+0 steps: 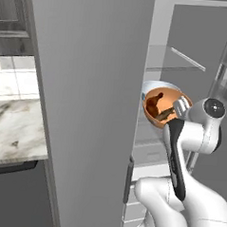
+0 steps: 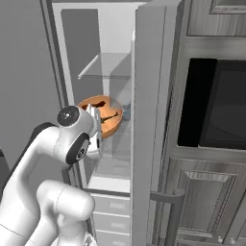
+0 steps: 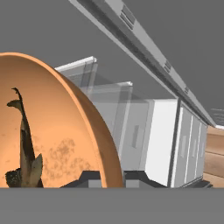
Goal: Place the bowl with the eggplant and tomato on the second highest shelf of the fridge. Place the bowl with the fish and chicken drumstick on the top shelf of the fridge.
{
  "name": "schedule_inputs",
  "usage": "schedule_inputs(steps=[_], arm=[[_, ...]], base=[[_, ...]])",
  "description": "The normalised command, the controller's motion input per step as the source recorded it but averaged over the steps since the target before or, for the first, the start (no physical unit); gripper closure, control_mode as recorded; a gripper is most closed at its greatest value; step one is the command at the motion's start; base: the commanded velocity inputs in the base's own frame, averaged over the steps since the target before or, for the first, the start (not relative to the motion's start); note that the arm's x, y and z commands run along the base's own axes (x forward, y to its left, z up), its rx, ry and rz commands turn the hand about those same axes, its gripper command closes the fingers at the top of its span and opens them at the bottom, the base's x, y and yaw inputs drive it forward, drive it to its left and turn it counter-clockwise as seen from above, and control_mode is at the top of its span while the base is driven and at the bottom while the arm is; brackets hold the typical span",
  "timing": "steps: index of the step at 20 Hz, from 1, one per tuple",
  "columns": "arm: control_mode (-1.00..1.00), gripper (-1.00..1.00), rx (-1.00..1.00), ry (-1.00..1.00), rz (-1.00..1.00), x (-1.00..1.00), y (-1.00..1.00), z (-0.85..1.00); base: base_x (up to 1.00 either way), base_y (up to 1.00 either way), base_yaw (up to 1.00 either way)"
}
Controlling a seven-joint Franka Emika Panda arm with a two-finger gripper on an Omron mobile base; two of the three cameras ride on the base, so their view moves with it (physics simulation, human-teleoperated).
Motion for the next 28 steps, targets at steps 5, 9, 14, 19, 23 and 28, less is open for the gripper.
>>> schedule_inputs(steps=[5,9,14,19,23,28], arm=[[1.00,1.00,0.00,0.00,0.00,0.00,0.00,0.00],[-1.00,1.00,-0.01,0.00,0.00,0.07,0.01,0.07],[-1.00,1.00,-0.08,-0.15,0.00,-0.04,0.04,0.65],[-1.00,1.00,-0.13,-0.16,0.00,0.04,0.26,0.87],[-1.00,1.00,-0.02,-0.09,0.01,0.32,0.18,0.98],[-1.00,1.00,0.00,-0.01,0.01,0.72,-0.02,0.92]], base=[[0.16,-0.53,0.03],[0.27,-0.10,0.00],[0.00,0.00,0.00],[0.00,0.00,0.00],[0.00,0.00,0.00],[0.00,0.00,0.00]])
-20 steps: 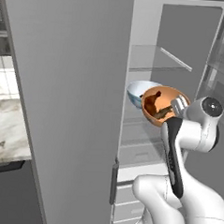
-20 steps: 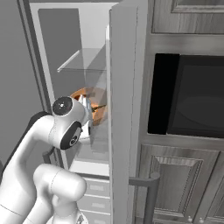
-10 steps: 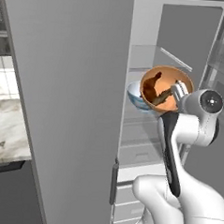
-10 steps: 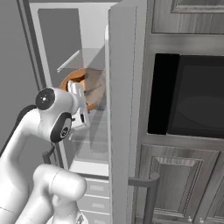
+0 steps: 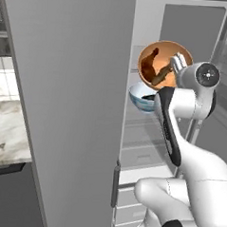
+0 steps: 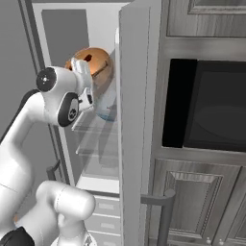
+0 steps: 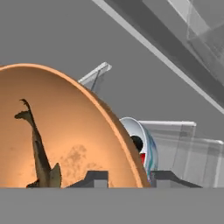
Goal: Place the bowl with the eggplant and tomato on the second highest shelf of the fridge. Place the bowl with the fish and chicken drumstick on the top shelf of the fridge.
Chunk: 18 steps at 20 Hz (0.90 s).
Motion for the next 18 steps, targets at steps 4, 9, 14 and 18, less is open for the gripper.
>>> schedule_inputs(steps=[4,9,14,18], arm=[[-1.00,1.00,0.02,0.00,0.00,0.82,-0.04,0.59],[-1.00,1.00,0.02,-0.20,0.01,-0.44,0.07,0.10],[-1.00,1.00,0.08,-0.11,-0.04,0.12,0.03,-0.01],[-1.00,1.00,0.33,0.00,-0.28,0.14,0.03,0.00]], base=[[0.00,0.00,0.00],[0.00,0.00,0.00],[0.00,0.00,0.00],[0.00,0.00,0.00]])
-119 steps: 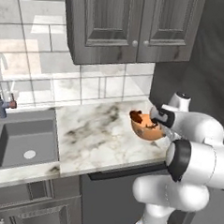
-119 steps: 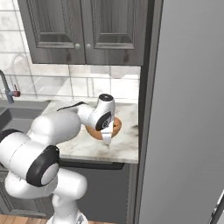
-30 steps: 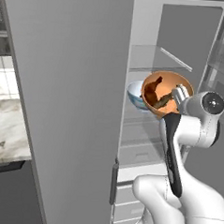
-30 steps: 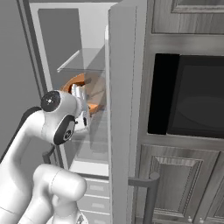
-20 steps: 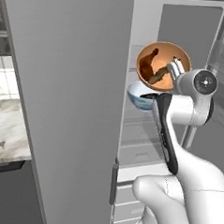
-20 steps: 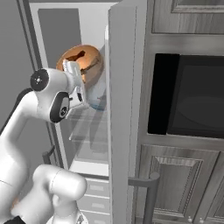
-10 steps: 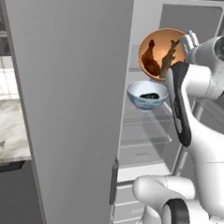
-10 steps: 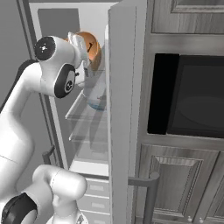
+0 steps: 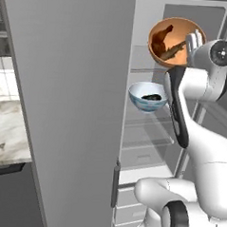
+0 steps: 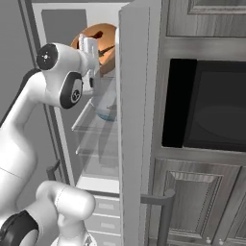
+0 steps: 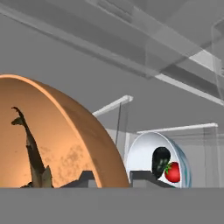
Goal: Place the bowl with the eggplant and tomato on the second highest shelf of the fridge. Place the bowl with the fish and chicken drumstick on the top shelf of the fridge.
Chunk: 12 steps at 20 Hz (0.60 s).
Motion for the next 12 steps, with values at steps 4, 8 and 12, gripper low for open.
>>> schedule_inputs(steps=[4,8,12], arm=[[-1.00,1.00,0.13,-0.01,-0.03,0.11,0.06,-0.01],[-1.00,1.00,0.10,0.08,0.01,0.58,0.00,0.00],[-1.00,1.00,0.16,0.16,0.05,0.48,0.00,-0.05]], base=[[0.00,0.00,0.00],[0.00,0.00,0.00],[0.00,0.00,0.00]])
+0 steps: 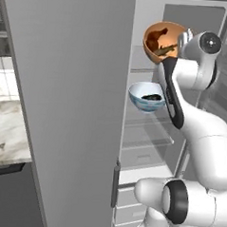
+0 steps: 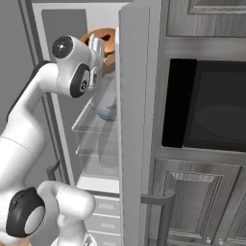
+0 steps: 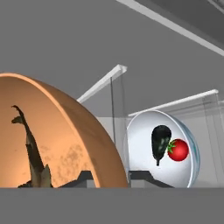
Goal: Place the bowl with the eggplant and tomato on the second highest shelf of the fridge. Place the bowl with the fish and chicken drumstick on the top shelf of the fridge.
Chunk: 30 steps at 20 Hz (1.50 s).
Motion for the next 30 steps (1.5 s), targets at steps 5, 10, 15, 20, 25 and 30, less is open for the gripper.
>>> schedule_inputs(steps=[5,10,15,20,25,30], arm=[[-1.00,1.00,0.06,0.13,0.04,0.50,0.00,-0.20],[-1.00,1.00,0.00,0.07,0.03,0.56,0.00,-0.33],[-1.00,-1.00,0.00,0.04,0.00,0.55,0.02,-0.01],[-1.00,-1.00,-0.05,-0.11,0.00,-0.41,0.35,0.00],[-1.00,-1.00,-0.10,-0.41,-0.01,-1.00,0.39,0.13],[-1.00,-1.00,-0.01,-0.37,-0.03,-1.00,0.18,0.21]], base=[[0.00,0.00,0.00],[0.00,0.00,0.00],[0.00,0.00,0.00],[0.00,0.00,0.00],[0.00,0.00,0.00],[0.00,0.00,0.00]])
